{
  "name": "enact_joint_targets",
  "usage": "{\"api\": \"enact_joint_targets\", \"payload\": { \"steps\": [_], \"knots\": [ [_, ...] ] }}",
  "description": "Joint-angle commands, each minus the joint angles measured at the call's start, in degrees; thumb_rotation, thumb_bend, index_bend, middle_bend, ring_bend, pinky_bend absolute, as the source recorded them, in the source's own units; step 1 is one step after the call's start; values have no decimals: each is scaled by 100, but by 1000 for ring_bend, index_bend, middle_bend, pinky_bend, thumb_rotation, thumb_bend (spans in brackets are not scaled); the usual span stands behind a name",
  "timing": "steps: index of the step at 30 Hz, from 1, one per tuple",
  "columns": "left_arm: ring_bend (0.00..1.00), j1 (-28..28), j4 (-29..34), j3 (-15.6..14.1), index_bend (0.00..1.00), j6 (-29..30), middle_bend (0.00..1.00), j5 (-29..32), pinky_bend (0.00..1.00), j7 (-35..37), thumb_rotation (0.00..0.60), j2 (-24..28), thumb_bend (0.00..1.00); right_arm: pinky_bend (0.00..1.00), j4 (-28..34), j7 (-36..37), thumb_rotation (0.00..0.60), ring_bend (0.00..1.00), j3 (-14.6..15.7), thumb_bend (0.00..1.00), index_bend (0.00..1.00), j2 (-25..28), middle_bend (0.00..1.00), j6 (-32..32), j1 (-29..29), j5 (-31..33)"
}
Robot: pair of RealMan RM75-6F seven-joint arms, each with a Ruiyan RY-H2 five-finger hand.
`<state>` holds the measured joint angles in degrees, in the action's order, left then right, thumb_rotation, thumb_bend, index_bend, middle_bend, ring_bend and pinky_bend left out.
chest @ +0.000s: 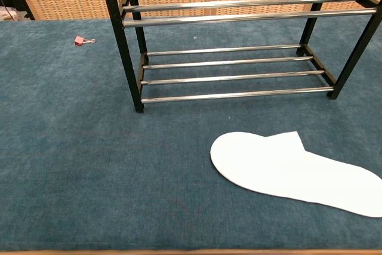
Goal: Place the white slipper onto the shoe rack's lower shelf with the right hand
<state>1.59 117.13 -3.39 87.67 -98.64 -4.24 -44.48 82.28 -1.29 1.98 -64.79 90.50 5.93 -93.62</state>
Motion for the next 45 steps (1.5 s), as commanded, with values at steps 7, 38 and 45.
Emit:
{"api": "enact_joint_targets", "payload": {
  "steps": [7,38,45],
  "knots": [
    [0,-33,-3,-11,0,70,0,-42,0,132,600,71,28,0,-272,314,600,0,195,0,0,-186,0,-172,273,-771],
    [0,372,168,271,0,-699,0,1021,0,-324,600,-180,28,130,-3125,1365,600,82,502,0,224,-2228,144,-683,2595,-2662],
    [0,420,157,320,0,-748,0,1163,0,-274,600,-173,28,145,-3125,1169,600,87,545,0,233,-2461,151,-925,2900,-2631]
  ]
}}
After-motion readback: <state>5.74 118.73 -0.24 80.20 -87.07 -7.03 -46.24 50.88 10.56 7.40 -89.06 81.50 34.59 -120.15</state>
